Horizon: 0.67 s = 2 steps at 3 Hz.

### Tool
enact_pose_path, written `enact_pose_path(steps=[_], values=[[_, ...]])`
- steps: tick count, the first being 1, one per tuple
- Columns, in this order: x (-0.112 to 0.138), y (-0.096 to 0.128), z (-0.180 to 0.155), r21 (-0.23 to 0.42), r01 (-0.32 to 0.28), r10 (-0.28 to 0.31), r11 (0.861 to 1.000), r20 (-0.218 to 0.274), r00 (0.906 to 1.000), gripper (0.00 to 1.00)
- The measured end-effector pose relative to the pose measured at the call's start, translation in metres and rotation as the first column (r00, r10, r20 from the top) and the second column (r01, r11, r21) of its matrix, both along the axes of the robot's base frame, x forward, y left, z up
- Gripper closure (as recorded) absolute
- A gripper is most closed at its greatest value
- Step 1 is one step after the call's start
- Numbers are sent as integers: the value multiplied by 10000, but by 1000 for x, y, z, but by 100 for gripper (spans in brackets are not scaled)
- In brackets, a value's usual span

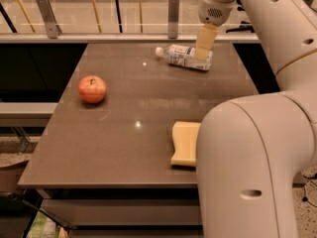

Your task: Place blue plastic bottle upright

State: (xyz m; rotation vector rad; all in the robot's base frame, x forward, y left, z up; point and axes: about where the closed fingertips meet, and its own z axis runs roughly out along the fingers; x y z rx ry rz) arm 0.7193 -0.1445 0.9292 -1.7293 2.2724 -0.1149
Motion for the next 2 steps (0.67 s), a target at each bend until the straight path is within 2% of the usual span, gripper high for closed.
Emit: enact_pose_path(steps=[2], values=[[19,18,-16,283,-356,358,9990,-76,9993,0]])
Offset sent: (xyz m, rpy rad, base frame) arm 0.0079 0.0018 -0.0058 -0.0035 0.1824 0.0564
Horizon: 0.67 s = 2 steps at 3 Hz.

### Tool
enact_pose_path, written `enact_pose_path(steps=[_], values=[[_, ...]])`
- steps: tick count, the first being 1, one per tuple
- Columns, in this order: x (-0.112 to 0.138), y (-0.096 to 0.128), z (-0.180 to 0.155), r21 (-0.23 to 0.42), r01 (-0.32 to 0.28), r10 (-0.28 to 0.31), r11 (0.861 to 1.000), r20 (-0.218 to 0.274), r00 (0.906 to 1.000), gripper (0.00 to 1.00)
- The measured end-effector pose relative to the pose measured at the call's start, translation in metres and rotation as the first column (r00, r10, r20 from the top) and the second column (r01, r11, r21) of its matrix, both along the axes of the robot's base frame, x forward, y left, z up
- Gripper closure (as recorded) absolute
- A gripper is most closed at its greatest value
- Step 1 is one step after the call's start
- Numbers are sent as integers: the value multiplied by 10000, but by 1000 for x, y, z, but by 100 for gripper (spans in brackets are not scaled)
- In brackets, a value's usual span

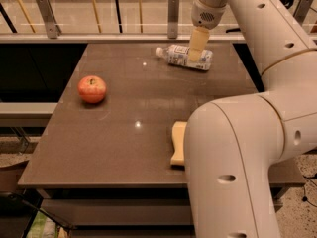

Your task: Place blue plastic bottle upright

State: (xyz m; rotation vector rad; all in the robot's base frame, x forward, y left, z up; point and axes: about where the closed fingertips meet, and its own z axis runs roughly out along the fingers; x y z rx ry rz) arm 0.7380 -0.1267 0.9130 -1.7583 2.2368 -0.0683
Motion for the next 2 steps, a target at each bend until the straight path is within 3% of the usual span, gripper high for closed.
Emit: enact_pose_path(steps=[2], values=[[9,5,-17,465,-141,149,9988,-173,9997,0]])
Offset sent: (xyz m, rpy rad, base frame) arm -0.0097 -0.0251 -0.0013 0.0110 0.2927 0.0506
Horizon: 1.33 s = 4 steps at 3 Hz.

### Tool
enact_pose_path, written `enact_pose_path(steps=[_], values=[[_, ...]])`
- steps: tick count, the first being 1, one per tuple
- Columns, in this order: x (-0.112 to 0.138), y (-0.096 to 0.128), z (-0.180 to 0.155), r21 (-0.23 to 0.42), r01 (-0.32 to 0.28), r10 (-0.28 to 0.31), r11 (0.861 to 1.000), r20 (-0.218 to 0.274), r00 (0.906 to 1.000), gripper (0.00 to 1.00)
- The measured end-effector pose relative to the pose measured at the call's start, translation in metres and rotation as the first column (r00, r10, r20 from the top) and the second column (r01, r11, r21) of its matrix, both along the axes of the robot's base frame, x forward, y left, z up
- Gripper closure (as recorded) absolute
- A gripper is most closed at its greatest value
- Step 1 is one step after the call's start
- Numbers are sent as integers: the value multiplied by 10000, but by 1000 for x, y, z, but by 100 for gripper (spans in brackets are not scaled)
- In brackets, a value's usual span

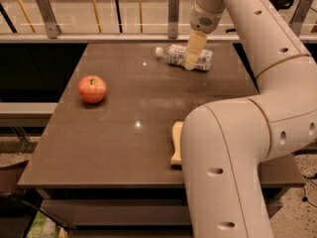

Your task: Place blue plastic bottle upright

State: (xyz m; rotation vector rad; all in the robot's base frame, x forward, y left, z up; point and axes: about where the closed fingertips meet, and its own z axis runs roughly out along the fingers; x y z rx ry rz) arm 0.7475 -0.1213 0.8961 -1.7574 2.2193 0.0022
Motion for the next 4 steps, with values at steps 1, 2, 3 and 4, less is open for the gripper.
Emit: enact_pose_path(steps=[1,2,3,4], values=[[-1,-1,-4,166,81,-78,9998,-139,9999,0],[-1,-4,-2,118,213,-211,9997,-140,9997,0],[-1,-3,-2,19,224,-223,9997,-191,9996,0],[-1,-1,-7,-50,227,-228,9997,-315,9992,0]])
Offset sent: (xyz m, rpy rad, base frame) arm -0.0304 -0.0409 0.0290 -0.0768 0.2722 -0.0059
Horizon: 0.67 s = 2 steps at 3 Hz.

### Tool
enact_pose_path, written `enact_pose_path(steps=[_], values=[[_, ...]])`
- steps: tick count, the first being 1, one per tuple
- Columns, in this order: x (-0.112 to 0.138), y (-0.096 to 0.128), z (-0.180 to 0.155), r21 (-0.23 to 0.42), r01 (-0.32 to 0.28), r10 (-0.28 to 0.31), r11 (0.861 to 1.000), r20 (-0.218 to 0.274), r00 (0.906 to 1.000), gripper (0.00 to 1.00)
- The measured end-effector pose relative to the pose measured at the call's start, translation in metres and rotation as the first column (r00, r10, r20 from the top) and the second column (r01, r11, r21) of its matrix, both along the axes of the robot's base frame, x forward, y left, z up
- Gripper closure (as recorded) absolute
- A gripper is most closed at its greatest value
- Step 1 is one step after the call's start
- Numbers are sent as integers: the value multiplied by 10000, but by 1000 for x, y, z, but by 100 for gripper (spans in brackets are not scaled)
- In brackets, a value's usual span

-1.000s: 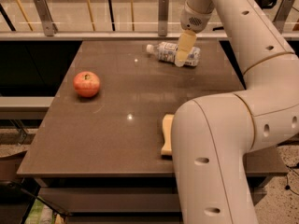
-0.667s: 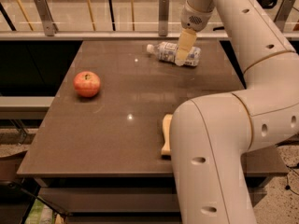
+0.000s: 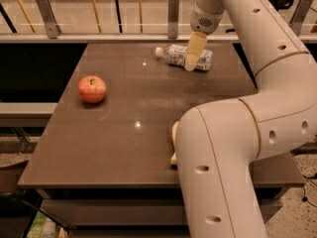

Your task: Place blue plastic bottle upright

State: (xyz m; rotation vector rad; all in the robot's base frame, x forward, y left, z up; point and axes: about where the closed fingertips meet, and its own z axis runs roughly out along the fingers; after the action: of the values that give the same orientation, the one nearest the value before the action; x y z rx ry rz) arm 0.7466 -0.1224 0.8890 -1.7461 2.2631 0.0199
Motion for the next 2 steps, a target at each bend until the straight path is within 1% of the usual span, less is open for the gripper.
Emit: enact_pose_path(steps=[2], values=[[2,1,-22,-261,15,-27,9997,-465,9989,0]])
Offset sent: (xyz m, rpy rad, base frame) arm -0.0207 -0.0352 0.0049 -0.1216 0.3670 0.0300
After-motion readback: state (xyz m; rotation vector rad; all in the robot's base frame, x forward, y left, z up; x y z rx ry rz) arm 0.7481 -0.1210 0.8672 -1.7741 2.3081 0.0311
